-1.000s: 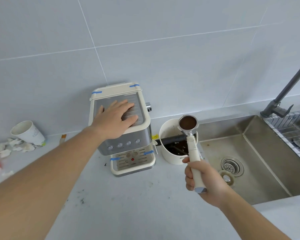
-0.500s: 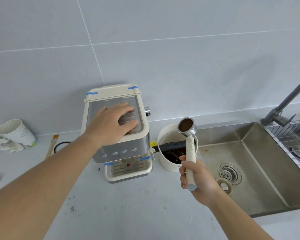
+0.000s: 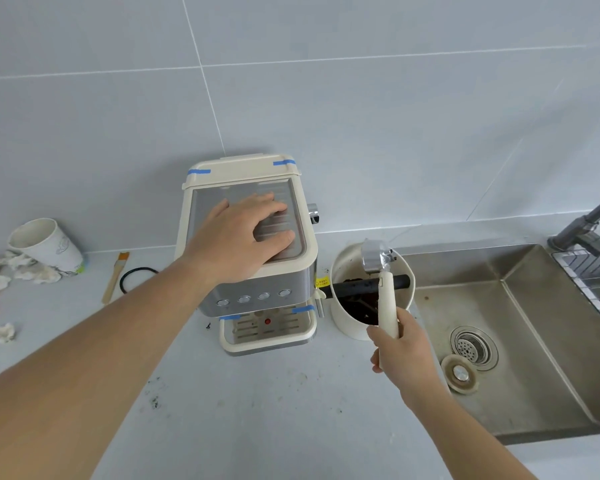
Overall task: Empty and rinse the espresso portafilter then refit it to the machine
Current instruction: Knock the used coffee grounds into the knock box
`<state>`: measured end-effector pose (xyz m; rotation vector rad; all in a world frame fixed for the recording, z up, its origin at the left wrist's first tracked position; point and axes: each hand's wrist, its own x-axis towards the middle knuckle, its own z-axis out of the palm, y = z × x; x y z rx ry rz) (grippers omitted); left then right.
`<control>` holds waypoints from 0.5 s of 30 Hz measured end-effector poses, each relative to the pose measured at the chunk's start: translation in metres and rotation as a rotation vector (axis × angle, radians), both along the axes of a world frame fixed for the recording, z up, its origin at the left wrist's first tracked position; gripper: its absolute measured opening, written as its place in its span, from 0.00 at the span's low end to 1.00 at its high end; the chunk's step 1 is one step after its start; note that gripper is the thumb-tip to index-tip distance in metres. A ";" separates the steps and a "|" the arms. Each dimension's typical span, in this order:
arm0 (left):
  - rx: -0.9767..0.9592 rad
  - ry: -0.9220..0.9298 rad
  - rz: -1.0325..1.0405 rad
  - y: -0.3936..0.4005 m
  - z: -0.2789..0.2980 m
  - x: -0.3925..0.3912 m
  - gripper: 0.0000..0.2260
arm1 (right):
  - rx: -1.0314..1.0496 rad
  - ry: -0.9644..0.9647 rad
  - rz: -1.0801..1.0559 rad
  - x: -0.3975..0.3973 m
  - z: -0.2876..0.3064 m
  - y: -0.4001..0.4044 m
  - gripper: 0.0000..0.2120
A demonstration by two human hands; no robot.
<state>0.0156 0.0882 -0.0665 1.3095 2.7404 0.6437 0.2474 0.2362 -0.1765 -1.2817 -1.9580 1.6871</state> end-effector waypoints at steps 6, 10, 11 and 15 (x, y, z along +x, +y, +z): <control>0.003 0.008 0.002 0.000 0.000 0.000 0.23 | 0.207 -0.127 0.135 0.000 0.003 0.004 0.16; 0.002 0.011 0.002 0.000 0.000 0.000 0.24 | 0.213 -0.145 0.171 0.000 0.004 0.010 0.17; 0.001 0.011 0.004 0.000 0.000 -0.001 0.24 | 0.213 -0.136 0.172 0.001 0.005 0.011 0.16; 0.002 0.014 0.003 0.000 -0.001 -0.001 0.24 | 0.258 -0.066 0.150 0.004 0.010 0.011 0.18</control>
